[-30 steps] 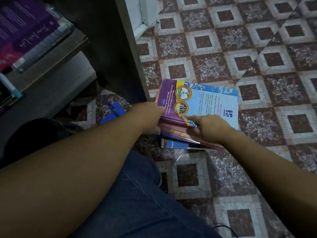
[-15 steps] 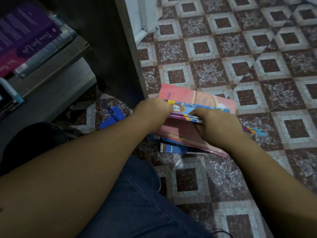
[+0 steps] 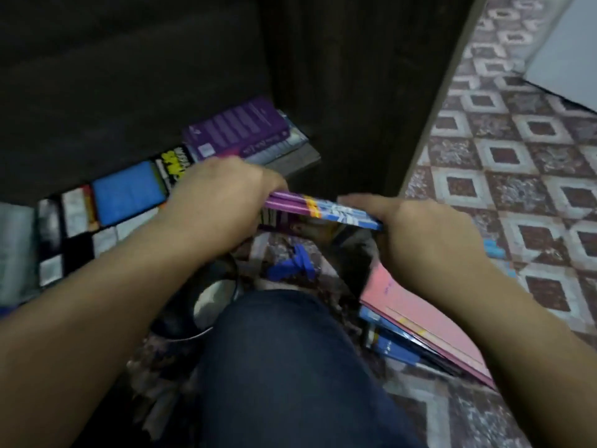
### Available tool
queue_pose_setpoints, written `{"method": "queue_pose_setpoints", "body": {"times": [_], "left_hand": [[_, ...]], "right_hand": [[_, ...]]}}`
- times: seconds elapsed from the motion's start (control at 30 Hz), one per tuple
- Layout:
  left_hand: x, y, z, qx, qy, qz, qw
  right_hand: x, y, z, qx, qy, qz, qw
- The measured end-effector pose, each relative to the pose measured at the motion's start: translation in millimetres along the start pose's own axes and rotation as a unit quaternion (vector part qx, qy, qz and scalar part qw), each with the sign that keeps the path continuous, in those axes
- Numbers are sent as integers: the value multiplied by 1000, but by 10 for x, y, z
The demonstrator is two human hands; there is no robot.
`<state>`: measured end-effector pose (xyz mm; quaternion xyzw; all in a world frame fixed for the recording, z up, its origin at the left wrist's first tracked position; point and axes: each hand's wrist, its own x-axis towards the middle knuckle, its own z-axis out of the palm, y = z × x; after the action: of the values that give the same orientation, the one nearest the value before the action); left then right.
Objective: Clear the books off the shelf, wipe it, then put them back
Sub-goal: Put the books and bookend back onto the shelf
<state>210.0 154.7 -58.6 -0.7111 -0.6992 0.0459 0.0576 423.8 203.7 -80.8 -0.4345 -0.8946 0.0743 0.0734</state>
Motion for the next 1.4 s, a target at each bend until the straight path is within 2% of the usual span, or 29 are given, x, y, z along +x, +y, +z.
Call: {"method": "queue_pose_setpoints", "body": {"times": [0.07, 0.13, 0.23, 0.3, 0.37, 0.43, 0.5, 0.67, 0.77, 0.87, 0.97, 1.03, 1.13, 1.2, 1.3, 1.4], "left_hand": [[-278, -353, -139, -12, 104, -77, 992], [-498, -694, -204, -3, 186, -145, 972], [-792, -1219, -90, 35, 257, -246, 934], [-988, -1524, 163, 58, 275, -304, 910], [-1156, -1763, 527, 69, 244, -355, 900], [-1269, -1930, 893, 68, 183, -370, 908], [-1324, -2036, 1184, 57, 130, -370, 918], [-1366, -2100, 1547, -83, 18, -375, 923], [-1396, -2163, 1512, -147, 3, -355, 923], [-1370, -2147, 1510, -134, -36, -363, 921], [-1207, -1968, 1393, -116, -63, -373, 918], [-1018, -1704, 1245, -105, -47, -330, 937], [-696, -1011, 991, -113, 24, -175, 978], [-499, -465, 880, -146, 52, -49, 987], [-181, 266, 866, -149, 52, 121, 980], [185, 835, 957, -122, 25, 208, 970]], "right_hand": [[290, -365, 18, -22, 157, -70, 985], [600, -744, 65, -2, 268, -145, 952], [1137, -1339, 209, 16, 315, -221, 923], [1441, -1716, 388, 2, 325, -269, 907], [1660, -1990, 644, -27, 291, -320, 901], [1793, -2182, 901, -73, 181, -346, 918], [1850, -2292, 1150, -119, 65, -340, 931], [1900, -2301, 1547, -102, -83, -291, 948], [2002, -2190, 1544, -83, -144, -298, 940], [1995, -2095, 1471, -22, -202, -289, 935], [1810, -1862, 1470, 55, -144, -284, 946], [1578, -1524, 1478, 103, -75, -266, 955], [1057, -792, 1544, 160, -49, -163, 972], [617, -274, 1666, 151, -88, -60, 983], [-3, 389, 1881, 124, -163, 74, 976], [-435, 925, 2050, 55, -208, 133, 967]]}}
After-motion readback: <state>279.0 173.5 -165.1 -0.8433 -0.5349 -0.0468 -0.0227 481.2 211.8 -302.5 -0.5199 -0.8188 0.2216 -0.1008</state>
